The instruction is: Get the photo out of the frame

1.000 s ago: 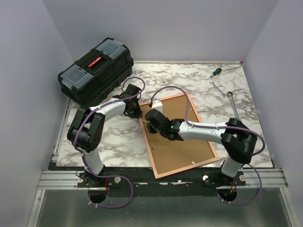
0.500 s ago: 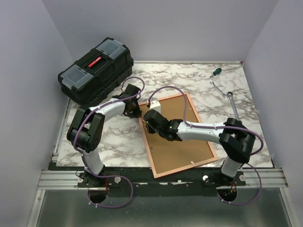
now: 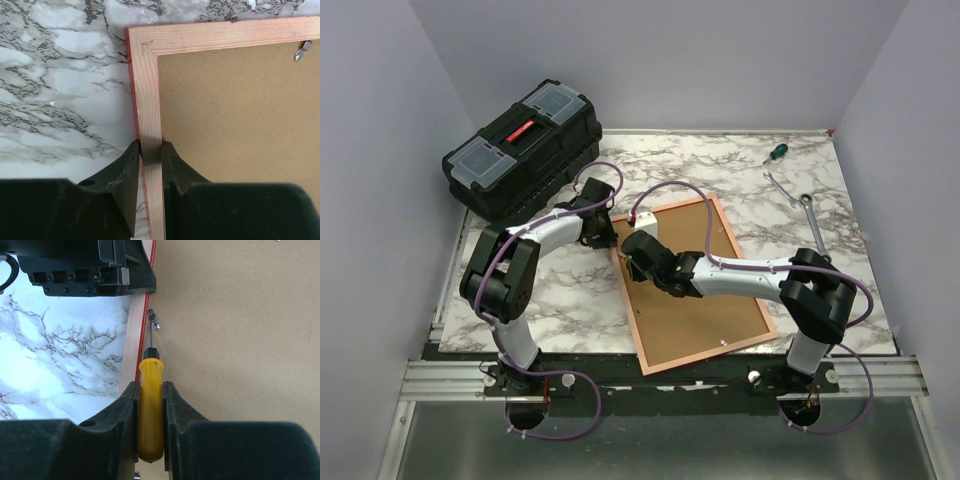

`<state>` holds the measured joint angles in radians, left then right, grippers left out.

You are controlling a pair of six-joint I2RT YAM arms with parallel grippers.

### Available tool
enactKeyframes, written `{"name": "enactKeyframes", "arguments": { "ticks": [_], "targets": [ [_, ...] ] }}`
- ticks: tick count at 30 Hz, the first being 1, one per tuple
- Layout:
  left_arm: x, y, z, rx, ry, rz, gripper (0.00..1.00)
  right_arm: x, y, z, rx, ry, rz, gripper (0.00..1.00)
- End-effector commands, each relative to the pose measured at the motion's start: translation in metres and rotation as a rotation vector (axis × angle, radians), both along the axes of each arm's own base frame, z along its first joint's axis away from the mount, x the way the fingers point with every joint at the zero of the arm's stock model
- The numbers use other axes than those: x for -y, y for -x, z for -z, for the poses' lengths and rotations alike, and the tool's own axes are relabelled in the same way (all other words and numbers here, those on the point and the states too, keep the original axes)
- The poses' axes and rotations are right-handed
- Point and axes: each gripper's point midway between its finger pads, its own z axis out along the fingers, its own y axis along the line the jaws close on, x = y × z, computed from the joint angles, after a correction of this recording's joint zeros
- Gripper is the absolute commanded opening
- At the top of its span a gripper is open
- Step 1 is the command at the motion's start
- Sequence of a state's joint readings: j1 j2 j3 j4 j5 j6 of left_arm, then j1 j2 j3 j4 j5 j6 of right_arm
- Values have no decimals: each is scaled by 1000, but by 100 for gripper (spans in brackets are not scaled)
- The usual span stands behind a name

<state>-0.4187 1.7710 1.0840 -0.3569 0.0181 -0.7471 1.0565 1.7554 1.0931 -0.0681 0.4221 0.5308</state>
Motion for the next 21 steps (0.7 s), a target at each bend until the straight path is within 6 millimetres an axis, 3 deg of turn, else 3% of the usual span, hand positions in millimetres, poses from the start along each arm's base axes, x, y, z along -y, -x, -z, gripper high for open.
{"name": "enactKeyframes", "arguments": {
  "ticks": [1,11,16,21],
  "targets": [
    [-9,34,19,-119,-37,32,2,-2,3,12,-36,-9,-13,0],
    [-9,33,19,-120,-41,28,0,-9,10,16,-47,-20,-26,0],
    [-12,33,19,-117,-44,26,0,-13,22,11,-47,-36,-32,0],
    [-12,32,19,-118,-39,22,0,-9,22,21,-60,-19,-13,0]
  ]
}}
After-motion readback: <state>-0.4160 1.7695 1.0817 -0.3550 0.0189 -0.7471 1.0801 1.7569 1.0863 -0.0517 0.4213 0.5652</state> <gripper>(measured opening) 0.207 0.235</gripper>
